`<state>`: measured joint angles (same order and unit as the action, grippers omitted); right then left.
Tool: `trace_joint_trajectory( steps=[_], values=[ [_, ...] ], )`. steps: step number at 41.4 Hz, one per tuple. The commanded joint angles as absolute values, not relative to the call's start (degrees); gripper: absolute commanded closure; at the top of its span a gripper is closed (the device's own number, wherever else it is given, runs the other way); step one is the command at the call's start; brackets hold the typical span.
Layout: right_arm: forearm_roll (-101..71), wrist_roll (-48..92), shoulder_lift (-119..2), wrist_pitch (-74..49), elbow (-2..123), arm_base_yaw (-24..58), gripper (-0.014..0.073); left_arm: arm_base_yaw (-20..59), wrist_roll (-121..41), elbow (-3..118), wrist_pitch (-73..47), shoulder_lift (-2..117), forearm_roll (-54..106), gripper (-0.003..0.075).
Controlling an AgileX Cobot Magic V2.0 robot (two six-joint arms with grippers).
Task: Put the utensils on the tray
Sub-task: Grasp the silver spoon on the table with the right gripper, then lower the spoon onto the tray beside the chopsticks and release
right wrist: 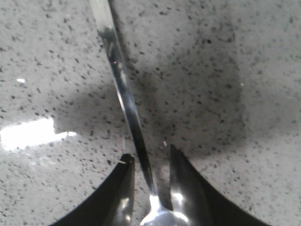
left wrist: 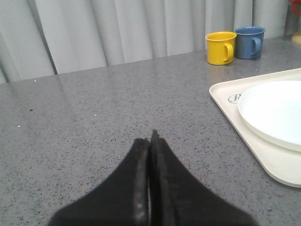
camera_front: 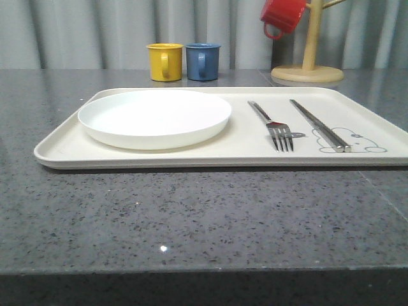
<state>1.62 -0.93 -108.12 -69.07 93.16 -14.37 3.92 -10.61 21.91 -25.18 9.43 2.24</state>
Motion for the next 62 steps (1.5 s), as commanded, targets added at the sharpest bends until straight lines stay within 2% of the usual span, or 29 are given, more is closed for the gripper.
trace_joint_trajectory(
  steps=[1, 24, 27, 35, 39, 55, 62],
  values=[
    [1.53, 0.0, -105.22, -67.74, 94.93, -14.84, 0.036, 3.94, -10.29, 23.59, -20.45, 10.02, 2.85, 0.0739],
    [0.81, 0.0, -106.91, -68.23, 94.93, -14.76, 0.0372, 3.94, -10.29, 23.59, -20.45, 10.02, 2.85, 0.0739],
    [0.77, 0.0, -106.91, -68.35, 94.93, -14.76, 0.0414, 3.94, -10.29, 23.59, -20.45, 10.02, 2.85, 0.0739],
    [0.77, 0.0, -106.85, -68.66, 94.93, -14.76, 0.0648, 3.94, -10.29, 23.59, -20.45, 10.02, 2.85, 0.0739],
    [0.77, 0.0, -106.74, -68.77, 94.93, -14.76, 0.0712, 3.94, -10.29, 23.59, -20.45, 10.02, 2.85, 0.0739],
    [-0.95, -0.74, -98.98, -70.61, 95.06, -14.5, 0.0706, 3.94, -10.29, 23.59, -20.45, 10.02, 2.85, 0.0739],
    [-2.23, -1.3, -95.81, -72.91, 95.06, -11.84, 0.0706, 3.94, -10.29, 23.59, -20.45, 10.02, 2.85, 0.0739]
  ],
)
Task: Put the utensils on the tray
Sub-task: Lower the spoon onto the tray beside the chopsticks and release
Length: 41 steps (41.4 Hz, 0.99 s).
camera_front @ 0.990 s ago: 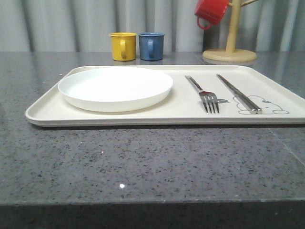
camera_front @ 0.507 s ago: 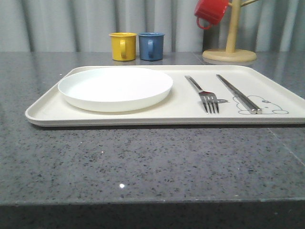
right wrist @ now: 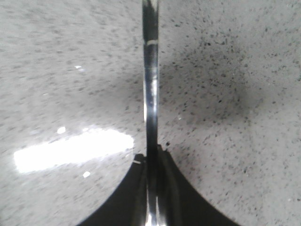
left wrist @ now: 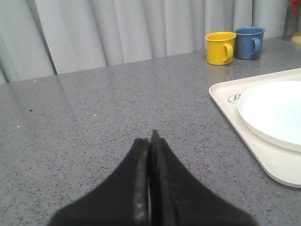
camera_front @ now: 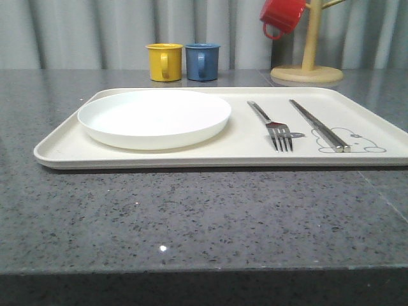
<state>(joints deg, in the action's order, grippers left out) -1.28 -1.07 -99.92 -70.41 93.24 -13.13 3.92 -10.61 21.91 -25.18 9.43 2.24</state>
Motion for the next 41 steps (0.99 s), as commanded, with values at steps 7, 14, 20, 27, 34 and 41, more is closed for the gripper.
trace_joint_trajectory(
  steps=[7, 14, 20, 27, 34, 41],
  values=[
    [-3.24, -1.97, -95.22, -74.94, 95.06, -5.91, 0.0706, 3.94, -10.29, 23.59, -20.45, 10.02, 2.85, 0.0739],
    [-3.75, -4.68, -95.34, -74.78, 95.06, 0.55, 0.0706, 3.94, -10.29, 23.59, -20.45, 10.02, 2.85, 0.0739],
    [-4.17, -6.43, -96.41, -74.36, 95.06, 4.93, 0.0706, 3.94, -10.29, 23.59, -20.45, 10.02, 2.85, 0.0739],
    [-4.21, -8.77, -99.26, -73.85, 95.06, 8.62, 0.0706, 3.94, -10.29, 23.59, -20.45, 10.02, 2.85, 0.0739],
    [-4.21, -11.23, -102.05, -73.91, 95.06, 9.71, 0.0706, 3.94, -10.29, 23.59, -20.45, 10.02, 2.85, 0.0739],
    [-4.08, -12.25, -104.2, -74.11, 95.06, 9.71, 0.0706, 3.94, -10.29, 23.59, -20.45, 10.02, 2.85, 0.0739]
  ],
)
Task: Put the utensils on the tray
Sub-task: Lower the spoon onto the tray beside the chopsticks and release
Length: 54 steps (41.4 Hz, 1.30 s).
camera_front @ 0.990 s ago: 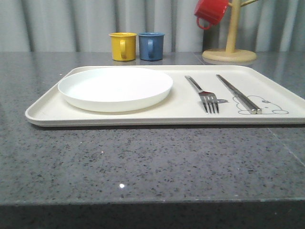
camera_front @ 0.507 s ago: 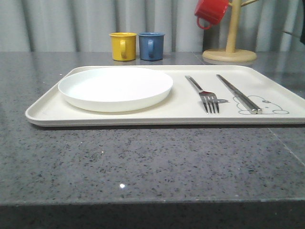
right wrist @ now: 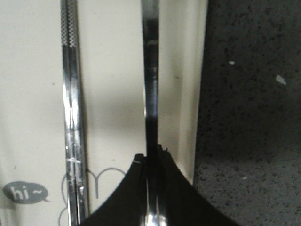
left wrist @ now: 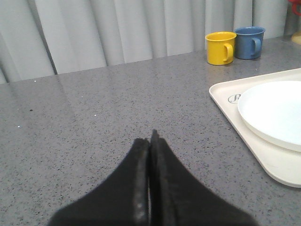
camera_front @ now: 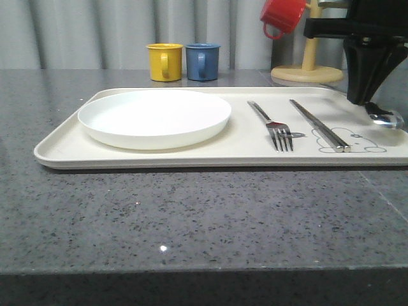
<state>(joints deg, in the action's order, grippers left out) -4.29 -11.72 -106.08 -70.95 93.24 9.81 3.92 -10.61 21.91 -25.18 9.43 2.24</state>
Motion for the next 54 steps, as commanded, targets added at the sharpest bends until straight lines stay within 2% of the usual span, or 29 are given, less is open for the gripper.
trace_joint_trajectory(
  steps=[1, 13, 16, 23, 28, 45, 54],
  values=[
    [-4.08, -12.33, -104.43, -74.11, 95.06, 9.71, 0.0706, 3.94, -10.29, 23.59, -20.45, 10.02, 2.85, 0.0739],
    [-4.08, -12.33, -105.97, -74.99, 95.06, 9.71, 0.0696, 3.94, -10.29, 23.59, -20.45, 10.02, 2.85, 0.0739],
    [-4.08, -12.33, -105.97, -74.99, 95.06, 9.71, 0.0638, 3.94, -10.29, 23.59, -20.45, 10.02, 2.85, 0.0739],
    [-4.19, -12.28, -105.97, -74.41, 95.06, 9.71, 0.0402, 3.94, -10.29, 23.59, -20.45, 10.02, 2.85, 0.0739],
    [-4.19, -11.85, -105.63, -74.12, 95.06, 9.71, 0.0338, 3.94, -10.29, 23.59, -20.45, 10.02, 2.85, 0.0739],
    [-4.13, -9.75, -96.35, -73.81, 98.05, 9.71, 0.0355, 3.94, -10.29, 23.59, -20.45, 10.02, 2.85, 0.0739],
    [-4.08, -7.39, -90.28, -73.58, 98.32, 9.71, 0.0568, 3.94, -10.29, 23.59, -20.45, 10.02, 2.85, 0.0739]
  ],
)
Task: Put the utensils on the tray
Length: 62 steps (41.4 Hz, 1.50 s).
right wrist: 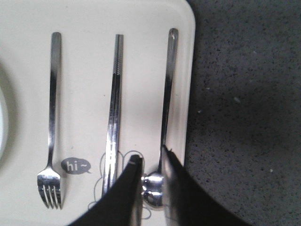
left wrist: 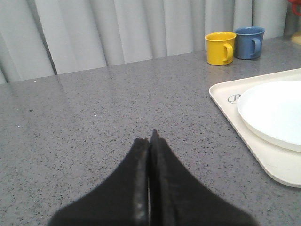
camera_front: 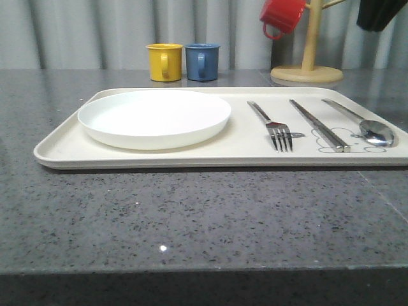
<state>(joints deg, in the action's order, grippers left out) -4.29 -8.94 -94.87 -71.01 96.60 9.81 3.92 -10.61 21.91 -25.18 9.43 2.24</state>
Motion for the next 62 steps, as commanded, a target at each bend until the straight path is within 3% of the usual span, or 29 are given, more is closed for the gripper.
trace_joint_trajectory(
  steps=[1, 13, 21, 48, 62],
  values=[
    [-4.08, -7.06, -89.92, -73.51, 98.32, 9.71, 0.059, 3.94, -10.29, 23.59, -20.45, 10.02, 2.85, 0.0739],
    [-4.08, -4.12, -83.14, -73.58, 95.69, 9.71, 0.0682, 3.94, -10.29, 23.59, -20.45, 10.02, 2.85, 0.0739],
    [-4.08, -0.98, -74.05, -68.82, 84.91, 9.71, 0.0688, 3.94, -10.29, 23.59, -20.45, 10.02, 2.85, 0.0739],
    [-3.38, 0.0, -32.35, -29.55, 33.67, 9.71, 0.0688, 3.94, -10.29, 23.59, -20.45, 10.02, 2.85, 0.0739],
    [-2.74, 0.0, -14.79, -18.6, 21.78, 9.71, 0.0688, 3.94, -10.29, 23.59, -20.56, 10.02, 2.85, 0.0739]
  ],
)
